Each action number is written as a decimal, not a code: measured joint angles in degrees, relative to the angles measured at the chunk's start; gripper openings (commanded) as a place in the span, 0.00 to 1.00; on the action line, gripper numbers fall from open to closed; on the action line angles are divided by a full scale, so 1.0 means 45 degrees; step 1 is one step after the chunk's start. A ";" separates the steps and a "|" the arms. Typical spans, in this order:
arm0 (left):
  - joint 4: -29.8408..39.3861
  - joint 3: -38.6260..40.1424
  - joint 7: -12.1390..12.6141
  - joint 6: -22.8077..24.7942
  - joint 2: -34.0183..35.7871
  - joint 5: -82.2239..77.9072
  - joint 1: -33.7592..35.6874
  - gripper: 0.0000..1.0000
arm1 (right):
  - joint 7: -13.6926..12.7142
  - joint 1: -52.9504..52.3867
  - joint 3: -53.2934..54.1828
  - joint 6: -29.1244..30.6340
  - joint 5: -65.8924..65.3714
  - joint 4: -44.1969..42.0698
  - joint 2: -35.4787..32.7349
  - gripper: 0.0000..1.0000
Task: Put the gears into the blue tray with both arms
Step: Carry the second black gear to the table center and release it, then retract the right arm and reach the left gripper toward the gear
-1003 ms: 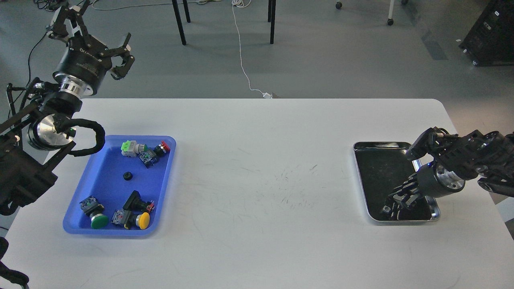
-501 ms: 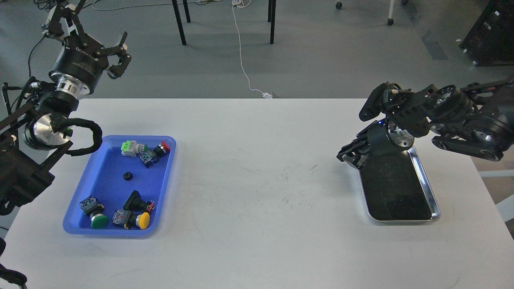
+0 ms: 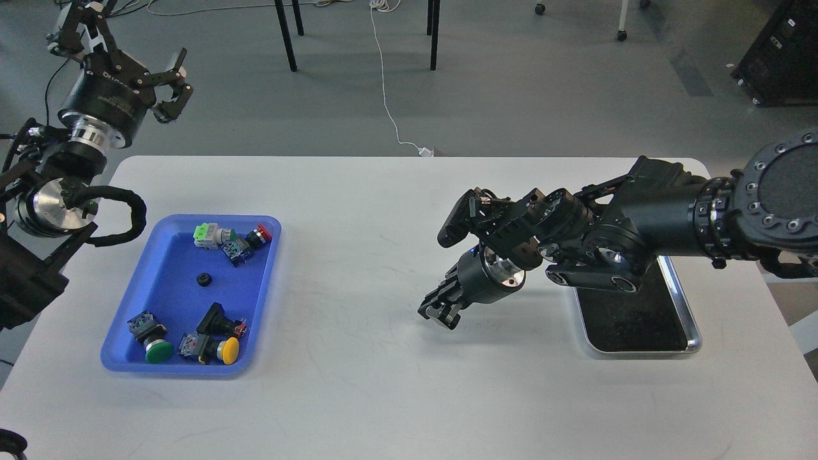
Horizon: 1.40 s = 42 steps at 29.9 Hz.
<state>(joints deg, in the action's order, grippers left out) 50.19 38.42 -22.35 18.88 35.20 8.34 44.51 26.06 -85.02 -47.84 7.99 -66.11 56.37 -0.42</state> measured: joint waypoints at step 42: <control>0.3992 -0.0124 0.0280 0.1374 0.0960 -1.3452 0.0669 0.98 | 0.0129 0.4616 1.1018 -0.0584 0.7375 -0.0471 -0.8290 0.96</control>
<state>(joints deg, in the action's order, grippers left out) 68.15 37.86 -21.09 25.06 39.52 -52.19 47.53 26.63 -64.25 1.75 5.36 -32.92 54.26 -37.72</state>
